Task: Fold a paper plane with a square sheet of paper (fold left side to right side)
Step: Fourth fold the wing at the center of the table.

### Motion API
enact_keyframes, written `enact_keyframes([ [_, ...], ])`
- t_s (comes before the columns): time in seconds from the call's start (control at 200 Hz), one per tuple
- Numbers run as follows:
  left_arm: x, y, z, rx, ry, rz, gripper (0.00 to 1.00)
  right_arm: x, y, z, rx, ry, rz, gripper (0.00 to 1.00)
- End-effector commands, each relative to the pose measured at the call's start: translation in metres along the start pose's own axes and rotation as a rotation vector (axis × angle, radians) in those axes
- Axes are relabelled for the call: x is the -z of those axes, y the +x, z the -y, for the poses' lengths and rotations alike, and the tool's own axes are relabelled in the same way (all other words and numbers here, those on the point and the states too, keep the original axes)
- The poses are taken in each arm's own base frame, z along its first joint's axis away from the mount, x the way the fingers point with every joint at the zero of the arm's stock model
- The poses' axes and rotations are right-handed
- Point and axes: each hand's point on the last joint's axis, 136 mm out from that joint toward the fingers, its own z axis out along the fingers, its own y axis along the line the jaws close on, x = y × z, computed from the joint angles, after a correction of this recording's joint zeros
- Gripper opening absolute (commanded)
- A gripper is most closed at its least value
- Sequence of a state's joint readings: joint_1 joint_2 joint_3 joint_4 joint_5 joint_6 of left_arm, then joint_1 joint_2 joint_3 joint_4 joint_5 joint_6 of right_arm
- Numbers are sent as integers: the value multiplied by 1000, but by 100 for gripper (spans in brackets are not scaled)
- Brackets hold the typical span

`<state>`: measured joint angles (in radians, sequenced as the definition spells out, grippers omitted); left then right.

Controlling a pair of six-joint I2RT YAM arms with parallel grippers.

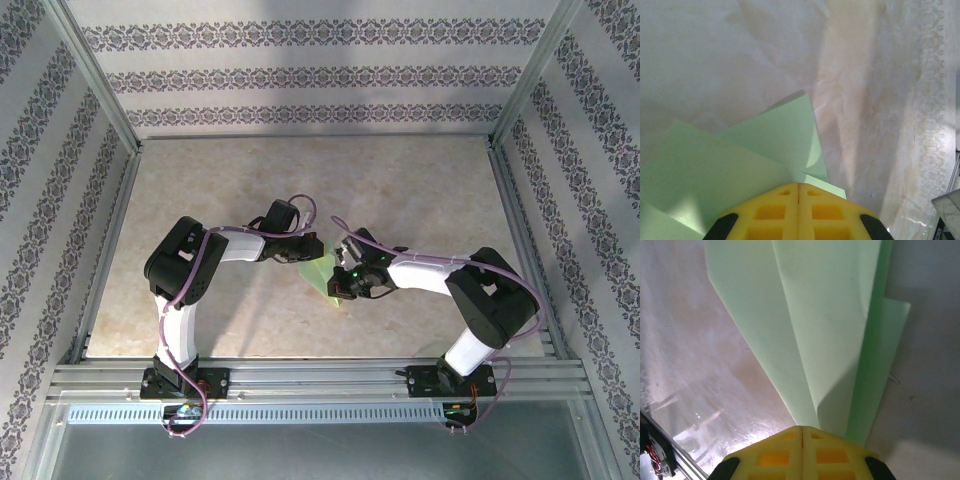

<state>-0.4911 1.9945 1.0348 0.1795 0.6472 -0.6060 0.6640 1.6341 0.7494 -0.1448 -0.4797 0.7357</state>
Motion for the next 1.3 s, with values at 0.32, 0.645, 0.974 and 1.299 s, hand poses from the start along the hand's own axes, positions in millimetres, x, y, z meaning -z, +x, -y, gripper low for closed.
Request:
enact_keyframes([
  [0.32,-5,31,-49,56,-176,-84,0,2,9,0,-16,-15,-17,0],
  [0.645,-4,31,-50,51,-185,-87,0,-6,15,25,-45,55,-36,0],
  [0.974,-5,31,-51,54,-191,-89,0,-6,23,28,-63,56,-54,0],
  [1.299,-5,31,-51,59,-188,-83,0,0,42,40,-86,65,-60,0],
])
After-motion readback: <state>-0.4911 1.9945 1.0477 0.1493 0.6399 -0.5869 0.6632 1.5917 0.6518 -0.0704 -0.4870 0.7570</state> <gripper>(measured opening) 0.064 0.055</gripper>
